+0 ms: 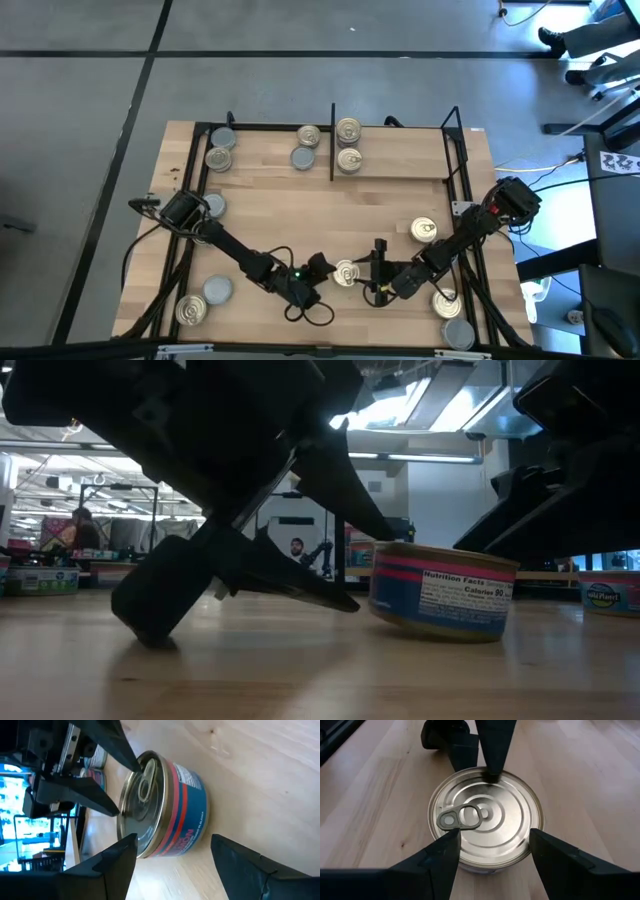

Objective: Stack canned seafood by type on shelf
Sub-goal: Stack the blue tuna can on top of the blue tuna can

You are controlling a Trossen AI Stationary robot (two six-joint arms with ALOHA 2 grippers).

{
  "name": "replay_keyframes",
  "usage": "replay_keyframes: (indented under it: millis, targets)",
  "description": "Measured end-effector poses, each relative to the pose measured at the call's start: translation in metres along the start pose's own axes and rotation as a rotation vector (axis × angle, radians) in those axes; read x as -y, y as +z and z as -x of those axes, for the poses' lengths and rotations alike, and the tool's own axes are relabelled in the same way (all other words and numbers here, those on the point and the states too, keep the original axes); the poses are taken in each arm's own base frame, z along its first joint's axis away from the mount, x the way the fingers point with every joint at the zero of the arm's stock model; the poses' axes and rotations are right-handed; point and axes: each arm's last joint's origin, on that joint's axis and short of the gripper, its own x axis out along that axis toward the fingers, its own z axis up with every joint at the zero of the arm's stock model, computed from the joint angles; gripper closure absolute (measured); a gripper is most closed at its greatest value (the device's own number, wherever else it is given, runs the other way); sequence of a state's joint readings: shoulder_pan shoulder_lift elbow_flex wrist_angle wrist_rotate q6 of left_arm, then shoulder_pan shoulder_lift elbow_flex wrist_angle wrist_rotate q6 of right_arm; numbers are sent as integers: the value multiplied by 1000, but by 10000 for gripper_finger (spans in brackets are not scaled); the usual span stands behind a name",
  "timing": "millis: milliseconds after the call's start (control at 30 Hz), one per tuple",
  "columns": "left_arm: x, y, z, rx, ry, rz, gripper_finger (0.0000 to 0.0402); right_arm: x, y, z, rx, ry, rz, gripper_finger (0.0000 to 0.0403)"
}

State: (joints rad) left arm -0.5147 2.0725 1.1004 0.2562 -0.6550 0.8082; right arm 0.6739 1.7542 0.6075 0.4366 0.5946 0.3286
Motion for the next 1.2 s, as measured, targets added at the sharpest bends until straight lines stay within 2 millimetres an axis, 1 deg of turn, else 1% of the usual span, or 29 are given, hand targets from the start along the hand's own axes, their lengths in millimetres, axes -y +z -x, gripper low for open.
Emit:
replay_keyframes:
  millis: [167,300,367,500,567,667,867,933,1067,1200]
  targets:
    - [1,2,4,-13,19,20,150,0,0,0,-2,-1,1,166]
    - [1,8,9,-31,60,9,150,0,0,0,-2,-1,-1,166]
    - [1,11,11,-22,62,-14,150,0,0,0,-2,-1,-1,166]
    - [6,16,16,-9,51,-116,150,0,0,0,-2,-1,-3,166]
    - [7,16,17,-5,49,-116,150,0,0,0,-2,-1,-3,166]
    - [5,15,15,-14,55,-29,150,0,0,0,-2,-1,-3,166]
    - [-1,10,10,-35,66,204,150,0,0,0,-2,-1,-4,166]
    - [-7,12,8,-48,56,274,150,0,0,0,-2,-1,-4,166]
    - [-19,18,7,-81,-20,385,150,0,0,0,-2,-1,-4,166]
    - [-30,24,10,-135,-79,484,150,0,0,0,-2,-1,-4,166]
